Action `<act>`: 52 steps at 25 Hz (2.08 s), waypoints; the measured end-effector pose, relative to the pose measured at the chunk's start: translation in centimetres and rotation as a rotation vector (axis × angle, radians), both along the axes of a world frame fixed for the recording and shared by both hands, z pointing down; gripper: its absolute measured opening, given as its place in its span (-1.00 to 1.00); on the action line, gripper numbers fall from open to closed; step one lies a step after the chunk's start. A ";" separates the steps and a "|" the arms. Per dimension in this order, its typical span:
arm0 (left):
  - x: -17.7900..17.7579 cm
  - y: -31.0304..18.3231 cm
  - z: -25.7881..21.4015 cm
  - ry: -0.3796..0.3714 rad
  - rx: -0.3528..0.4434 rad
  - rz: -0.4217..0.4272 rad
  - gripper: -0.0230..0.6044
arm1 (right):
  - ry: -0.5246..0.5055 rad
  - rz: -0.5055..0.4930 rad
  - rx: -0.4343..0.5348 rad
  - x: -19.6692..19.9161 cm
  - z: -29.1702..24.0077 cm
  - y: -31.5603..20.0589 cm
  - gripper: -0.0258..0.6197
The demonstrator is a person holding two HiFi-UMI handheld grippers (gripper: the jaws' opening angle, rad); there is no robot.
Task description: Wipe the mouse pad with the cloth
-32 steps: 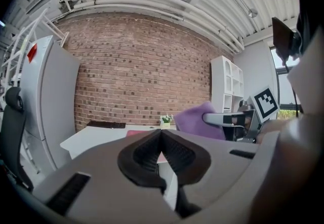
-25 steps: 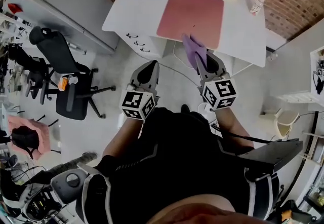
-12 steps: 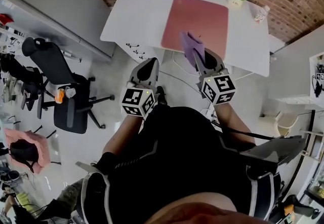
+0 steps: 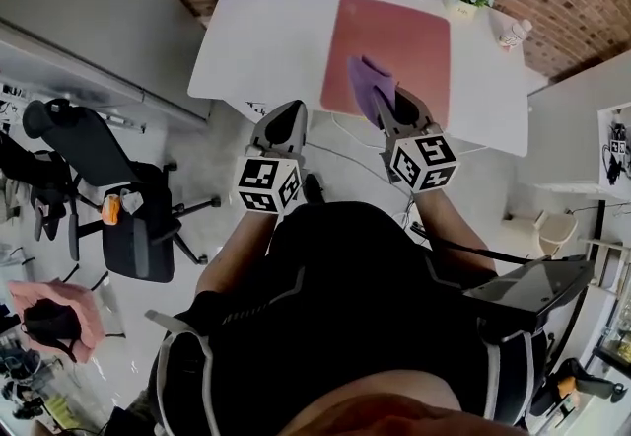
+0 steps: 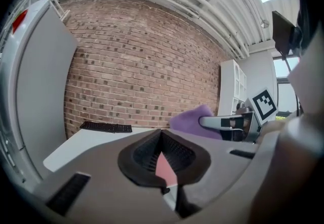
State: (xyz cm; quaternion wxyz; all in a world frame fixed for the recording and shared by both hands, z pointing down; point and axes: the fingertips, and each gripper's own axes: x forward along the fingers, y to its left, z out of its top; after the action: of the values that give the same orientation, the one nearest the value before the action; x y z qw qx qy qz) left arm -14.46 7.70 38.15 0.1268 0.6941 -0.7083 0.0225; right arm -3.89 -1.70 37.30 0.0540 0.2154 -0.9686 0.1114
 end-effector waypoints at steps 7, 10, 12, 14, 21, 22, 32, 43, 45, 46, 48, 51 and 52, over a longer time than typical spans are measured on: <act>-3.4 -2.2 1.3 0.020 -0.014 0.036 -0.92 | 0.033 0.015 -0.010 -3.6 1.3 -1.5 -0.74; -4.8 -3.3 1.7 0.024 -0.017 0.050 -0.92 | 0.049 0.027 -0.013 -4.9 1.9 -2.4 -0.74; -5.6 -3.9 2.0 0.021 -0.013 0.066 -0.92 | 0.065 0.023 -0.004 -6.0 2.4 -2.7 -0.74; -6.3 -4.6 2.4 0.008 -0.013 0.078 -0.92 | 0.074 0.006 -0.004 -7.3 3.1 -2.8 -0.74; -8.6 -6.3 6.3 0.037 -0.080 0.103 -0.92 | 0.115 -0.003 -0.119 -11.2 8.7 -3.7 -0.73; -8.9 -6.3 6.8 0.040 -0.093 0.096 -0.92 | 0.126 -0.010 -0.133 -11.6 9.6 -3.8 -0.74; -10.6 -7.1 12.4 0.063 -0.222 0.030 -0.92 | 0.176 -0.109 -0.312 -15.1 17.9 -3.8 -0.74; -10.7 -7.4 18.2 0.070 -0.375 0.000 -0.92 | 0.224 -0.099 -0.433 -16.2 24.0 -4.9 -0.73; -10.6 -7.3 18.7 0.084 -0.388 -0.004 -0.92 | 0.233 -0.068 -0.441 -15.7 24.5 -5.5 -0.73; -10.5 -7.4 18.9 0.090 -0.393 -0.004 -0.92 | 0.237 -0.056 -0.444 -15.3 24.7 -5.7 -0.73; -10.0 -7.6 19.3 0.101 -0.402 0.000 -0.92 | 0.247 -0.040 -0.448 -14.6 25.2 -6.1 -0.73; -9.1 -8.2 19.8 0.140 -0.412 0.013 -0.92 | 0.256 -0.009 -0.462 -13.2 25.9 -6.6 -0.73; -8.8 -8.4 19.8 0.148 -0.414 0.019 -0.92 | 0.259 0.003 -0.468 -12.8 26.1 -6.8 -0.73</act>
State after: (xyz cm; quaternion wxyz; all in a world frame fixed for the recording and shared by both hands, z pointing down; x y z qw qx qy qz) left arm -23.28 -0.69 57.99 0.3178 0.6596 -0.6708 0.1177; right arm -16.66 -8.48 63.40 0.2254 0.2109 -0.9013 0.3038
